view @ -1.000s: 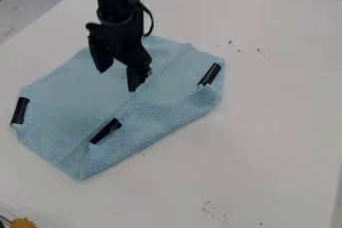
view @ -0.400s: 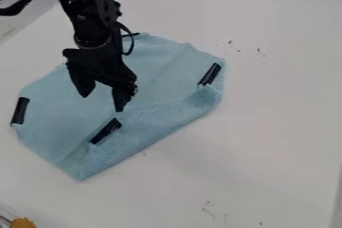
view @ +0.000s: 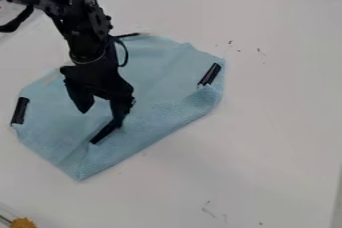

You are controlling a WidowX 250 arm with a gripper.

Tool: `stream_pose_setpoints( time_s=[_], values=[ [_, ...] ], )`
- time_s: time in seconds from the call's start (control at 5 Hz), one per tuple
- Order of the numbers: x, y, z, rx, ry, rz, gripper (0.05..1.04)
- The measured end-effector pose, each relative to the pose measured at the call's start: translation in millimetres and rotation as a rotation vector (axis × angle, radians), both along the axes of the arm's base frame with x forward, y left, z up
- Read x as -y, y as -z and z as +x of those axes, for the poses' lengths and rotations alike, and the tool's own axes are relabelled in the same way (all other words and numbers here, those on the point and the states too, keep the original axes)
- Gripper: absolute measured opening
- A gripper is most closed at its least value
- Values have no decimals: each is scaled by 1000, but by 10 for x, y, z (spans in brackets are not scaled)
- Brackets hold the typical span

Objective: Fold the cloth from bottom right to the Centre

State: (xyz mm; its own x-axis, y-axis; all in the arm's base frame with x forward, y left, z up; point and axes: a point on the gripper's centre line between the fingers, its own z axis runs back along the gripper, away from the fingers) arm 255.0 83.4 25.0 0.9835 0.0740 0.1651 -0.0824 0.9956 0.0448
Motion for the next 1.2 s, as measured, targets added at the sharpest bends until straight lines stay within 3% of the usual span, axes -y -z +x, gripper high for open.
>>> stream_pose_setpoints(
  time_s=[0.2,0.6,1.0,1.2],
  values=[
    [-5,7,7,13,-1,1,980],
    [21,115,-18,-17,-6,-21,760],
    [-3,168,-10,-34,-16,-45,743],
    [-11,177,10,-23,-18,-41,440]
  ],
)
